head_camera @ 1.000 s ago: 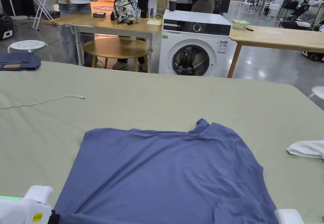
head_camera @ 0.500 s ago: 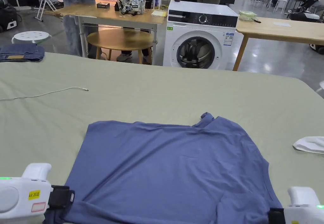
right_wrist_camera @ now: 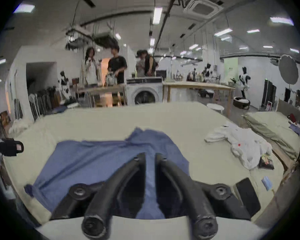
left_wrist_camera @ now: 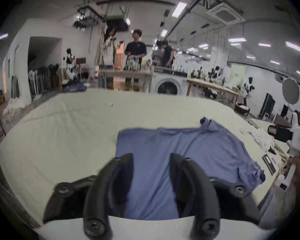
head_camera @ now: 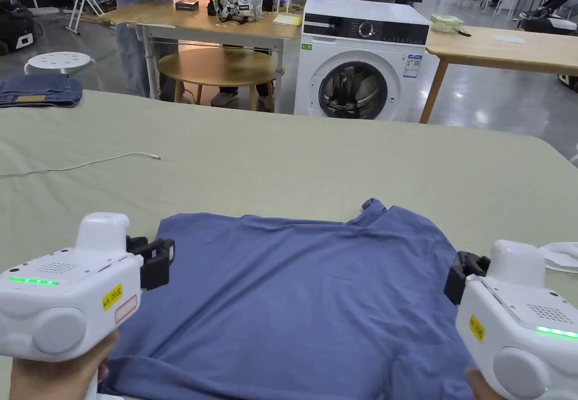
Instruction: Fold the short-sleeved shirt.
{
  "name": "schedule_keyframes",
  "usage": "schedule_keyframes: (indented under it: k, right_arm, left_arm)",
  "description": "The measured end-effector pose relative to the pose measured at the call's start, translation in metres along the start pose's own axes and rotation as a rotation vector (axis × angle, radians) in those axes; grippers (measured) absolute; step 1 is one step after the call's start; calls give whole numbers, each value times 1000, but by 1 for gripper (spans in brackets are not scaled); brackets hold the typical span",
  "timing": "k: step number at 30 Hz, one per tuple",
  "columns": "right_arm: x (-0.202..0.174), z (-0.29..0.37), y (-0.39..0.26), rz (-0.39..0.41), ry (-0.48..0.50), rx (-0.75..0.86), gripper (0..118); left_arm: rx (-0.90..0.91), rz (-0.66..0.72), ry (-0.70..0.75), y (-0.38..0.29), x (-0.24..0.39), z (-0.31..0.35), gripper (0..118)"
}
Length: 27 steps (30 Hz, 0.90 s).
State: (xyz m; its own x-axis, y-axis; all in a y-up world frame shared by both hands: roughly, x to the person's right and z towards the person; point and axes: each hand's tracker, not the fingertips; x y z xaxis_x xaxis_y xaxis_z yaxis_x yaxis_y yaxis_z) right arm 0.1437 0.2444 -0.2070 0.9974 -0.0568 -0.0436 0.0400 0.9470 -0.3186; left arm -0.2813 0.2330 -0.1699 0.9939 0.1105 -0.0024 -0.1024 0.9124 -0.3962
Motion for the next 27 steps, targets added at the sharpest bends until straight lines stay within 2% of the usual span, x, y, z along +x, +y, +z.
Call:
schedule_keyframes:
  k: [1, 2, 9, 14, 20, 21, 22, 23, 25, 26, 27]
  right_arm:
    - [-5, 1, 0, 1, 3, 32, 0]
    - [-8, 1, 0, 8, 10, 32, 0]
    - [-35, 7, -5, 28, 57, 43, 0]
    - [-36, 5, -11, 72, 65, 7, 0]
    - [-23, -9, -24, 76, 61, -53, 0]
    - [-22, -11, -26, 81, 56, -70, 0]
    - [-20, -12, -28, 85, 54, -80, 0]
    - [-20, -13, -30, 86, 52, -87, 0]
    - [-17, -15, -34, 91, 51, -103, 0]
    - [-16, -17, -36, 94, 49, -111, 0]
    - [-18, -16, -38, 97, 48, -121, 0]
  left_arm:
    - [19, -19, 27, 1, 5, 0, 3]
    - [35, -26, 45, 2, 9, 0, 0]
    - [6, 18, 18, 5, 10, 2, 0]
    - [-172, 33, 54, 0, -17, 2, 0]
    - [-460, 91, 55, -28, -64, -12, 0]
    - [-500, 109, 72, -35, -75, -16, 5]
    - [-522, 127, 81, -40, -82, -18, 16]
    - [-537, 150, 82, -45, -88, -19, 34]
    - [-584, 204, 85, -57, -95, -21, 62]
    - [-598, 224, 98, -62, -98, -22, 72]
    - [-602, 230, 112, -67, -101, -23, 75]
